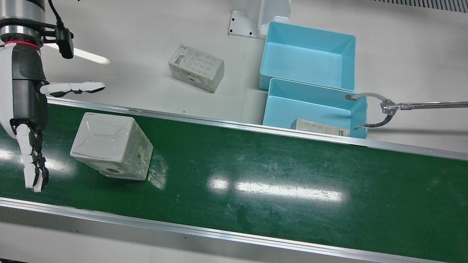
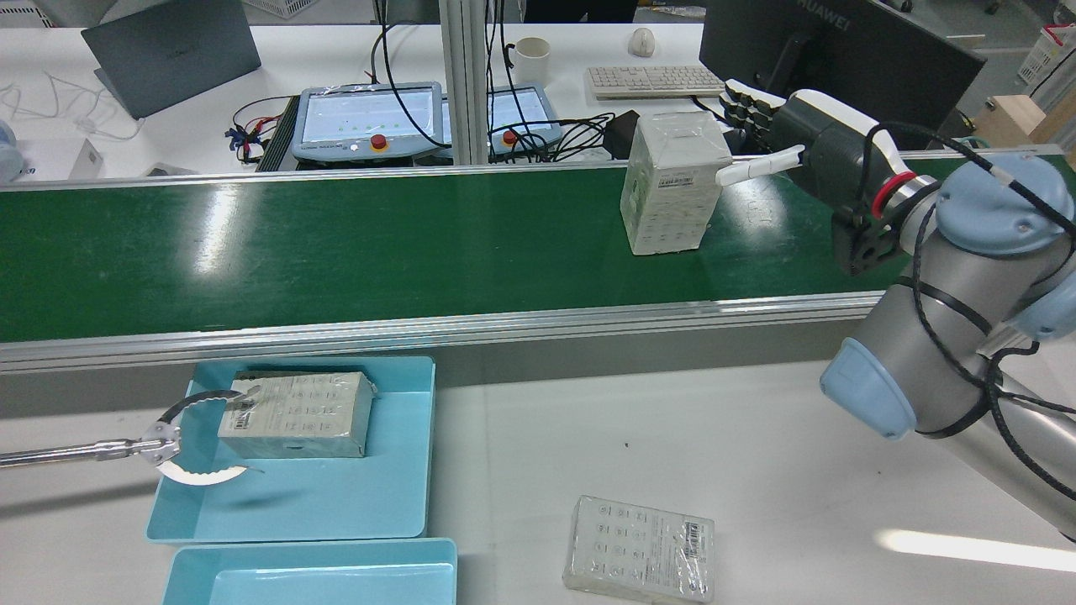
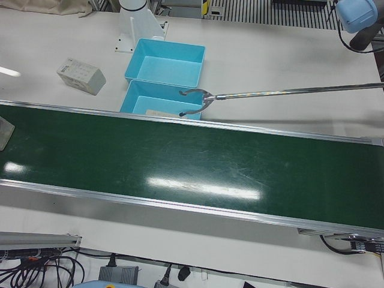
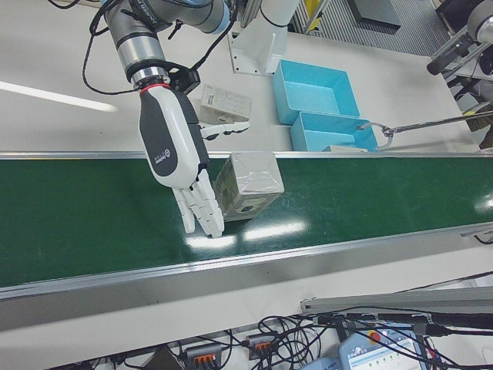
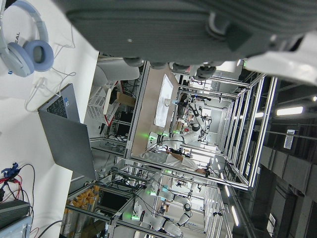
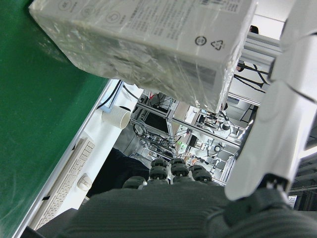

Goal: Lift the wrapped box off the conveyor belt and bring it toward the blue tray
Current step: 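Close the right hand fingers around the white wrapped box on the belt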

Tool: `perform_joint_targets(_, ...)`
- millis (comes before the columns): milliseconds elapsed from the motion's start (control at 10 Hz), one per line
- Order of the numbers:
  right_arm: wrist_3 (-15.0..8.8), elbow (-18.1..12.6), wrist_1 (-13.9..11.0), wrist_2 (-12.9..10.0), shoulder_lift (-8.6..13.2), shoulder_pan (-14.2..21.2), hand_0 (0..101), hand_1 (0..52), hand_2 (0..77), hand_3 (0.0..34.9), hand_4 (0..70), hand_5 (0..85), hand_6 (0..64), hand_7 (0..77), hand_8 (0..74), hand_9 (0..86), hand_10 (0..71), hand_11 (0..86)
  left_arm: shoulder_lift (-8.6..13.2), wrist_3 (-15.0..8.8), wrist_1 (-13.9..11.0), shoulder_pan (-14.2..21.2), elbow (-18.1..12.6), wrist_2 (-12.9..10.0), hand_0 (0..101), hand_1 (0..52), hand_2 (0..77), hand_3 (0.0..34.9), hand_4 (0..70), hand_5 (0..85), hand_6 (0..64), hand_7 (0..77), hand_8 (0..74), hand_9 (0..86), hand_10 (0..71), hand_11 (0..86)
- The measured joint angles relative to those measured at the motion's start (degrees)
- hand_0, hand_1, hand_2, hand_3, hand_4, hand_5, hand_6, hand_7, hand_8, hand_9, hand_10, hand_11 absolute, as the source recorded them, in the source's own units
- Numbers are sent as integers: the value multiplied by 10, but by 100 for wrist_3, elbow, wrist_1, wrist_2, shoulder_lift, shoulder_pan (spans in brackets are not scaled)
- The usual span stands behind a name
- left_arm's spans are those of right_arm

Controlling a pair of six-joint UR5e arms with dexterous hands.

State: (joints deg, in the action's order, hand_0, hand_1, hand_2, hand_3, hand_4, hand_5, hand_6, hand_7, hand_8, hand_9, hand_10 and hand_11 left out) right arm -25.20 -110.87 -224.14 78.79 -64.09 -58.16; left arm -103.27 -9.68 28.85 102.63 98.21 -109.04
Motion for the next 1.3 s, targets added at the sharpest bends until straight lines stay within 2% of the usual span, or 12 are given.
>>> perform_joint_targets(300, -148, 48, -119, -29, -10, 117, 430, 104, 55, 0, 0, 5, 0, 0, 76, 54, 0, 11, 0, 0, 0, 0, 0, 0, 0, 0, 11, 0, 0, 11, 0, 5, 0, 0, 0, 0)
perform_joint_targets(400, -164, 57, -130, -34, -10, 143, 452, 142, 55, 0, 0, 5, 0, 0, 76, 54, 0, 11, 0, 0, 0, 0, 0, 0, 0, 0, 5, 0, 0, 11, 0, 0, 0, 0, 5, 0)
perform_joint_targets(500, -167, 58, -132, -37, -9, 138, 456, 120, 82, 0, 0, 5, 0, 0, 76, 54, 0, 11, 0, 0, 0, 0, 0, 0, 0, 0, 5, 0, 0, 11, 0, 0, 0, 0, 5, 0)
perform_joint_targets(800, -136, 58, -69, -54, -7, 38, 452, 120, 82, 0, 0, 5, 0, 0, 76, 54, 0, 11, 0, 0, 0, 0, 0, 0, 0, 0, 5, 0, 0, 11, 0, 0, 0, 0, 5, 0)
perform_joint_targets(900, -131, 58, -59, -92, -8, 38, 452, 120, 104, 0, 0, 5, 0, 0, 71, 54, 0, 11, 0, 0, 0, 0, 0, 0, 0, 0, 5, 0, 0, 11, 0, 0, 0, 0, 5, 0)
perform_joint_targets(1000, -129, 55, -55, -143, -11, 49, 452, 125, 131, 0, 33, 5, 0, 0, 65, 60, 0, 11, 0, 0, 0, 0, 0, 0, 0, 0, 11, 0, 0, 11, 0, 0, 0, 0, 5, 0)
perform_joint_targets(1200, -126, 53, -52, -206, -15, 63, 452, 125, 131, 0, 33, 5, 0, 0, 65, 60, 22, 11, 0, 0, 0, 0, 0, 0, 0, 0, 5, 0, 0, 11, 0, 0, 0, 0, 5, 0)
perform_joint_targets(1300, -128, 48, -54, -220, -15, 54, 433, 71, 240, 0, 164, 33, 136, 82, 229, 218, 213, 11, 0, 0, 0, 0, 0, 0, 0, 0, 5, 0, 0, 11, 0, 0, 0, 0, 0, 0)
